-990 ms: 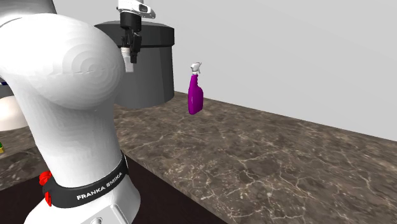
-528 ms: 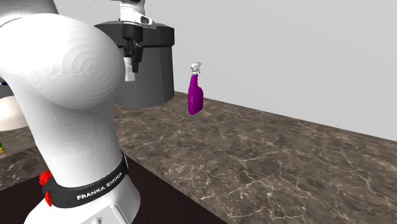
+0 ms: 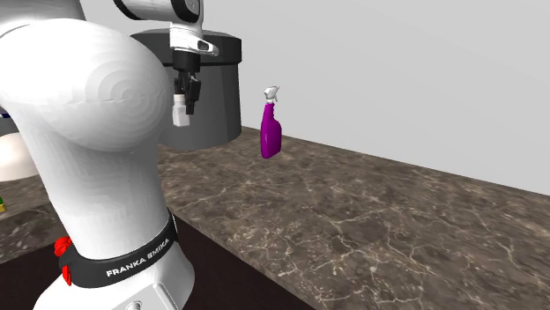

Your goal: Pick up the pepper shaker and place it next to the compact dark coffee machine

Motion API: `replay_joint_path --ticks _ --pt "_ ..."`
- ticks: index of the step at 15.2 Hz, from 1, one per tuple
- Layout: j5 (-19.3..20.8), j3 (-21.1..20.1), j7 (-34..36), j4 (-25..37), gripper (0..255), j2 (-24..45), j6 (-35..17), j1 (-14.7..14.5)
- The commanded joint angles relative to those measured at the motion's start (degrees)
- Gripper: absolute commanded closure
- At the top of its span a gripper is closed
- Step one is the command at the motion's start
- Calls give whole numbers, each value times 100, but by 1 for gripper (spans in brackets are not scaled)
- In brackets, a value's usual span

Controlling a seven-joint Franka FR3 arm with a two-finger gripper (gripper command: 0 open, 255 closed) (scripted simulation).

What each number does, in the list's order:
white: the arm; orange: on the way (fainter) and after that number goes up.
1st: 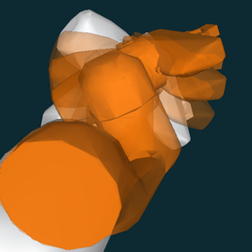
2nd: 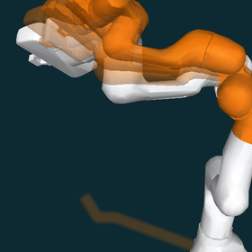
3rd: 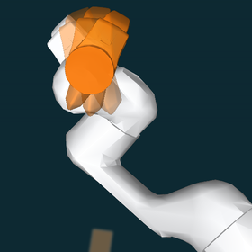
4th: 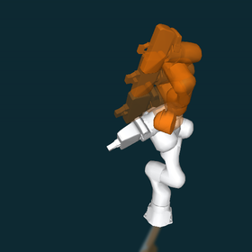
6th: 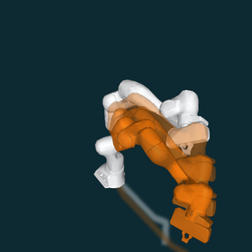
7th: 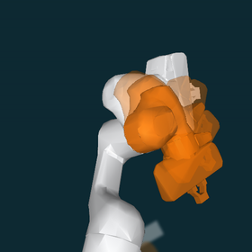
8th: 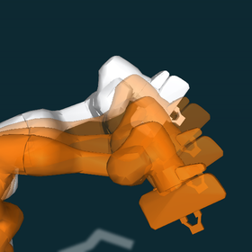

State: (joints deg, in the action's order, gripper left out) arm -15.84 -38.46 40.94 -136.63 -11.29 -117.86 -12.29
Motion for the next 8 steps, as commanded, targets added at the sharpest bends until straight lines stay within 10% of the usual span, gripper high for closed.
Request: replay_joint_path --ticks 1,8 --pt "42 -38 30 -64 255 114 -171 9" --pt "239 -148 159 -295 255 560 -796 41"
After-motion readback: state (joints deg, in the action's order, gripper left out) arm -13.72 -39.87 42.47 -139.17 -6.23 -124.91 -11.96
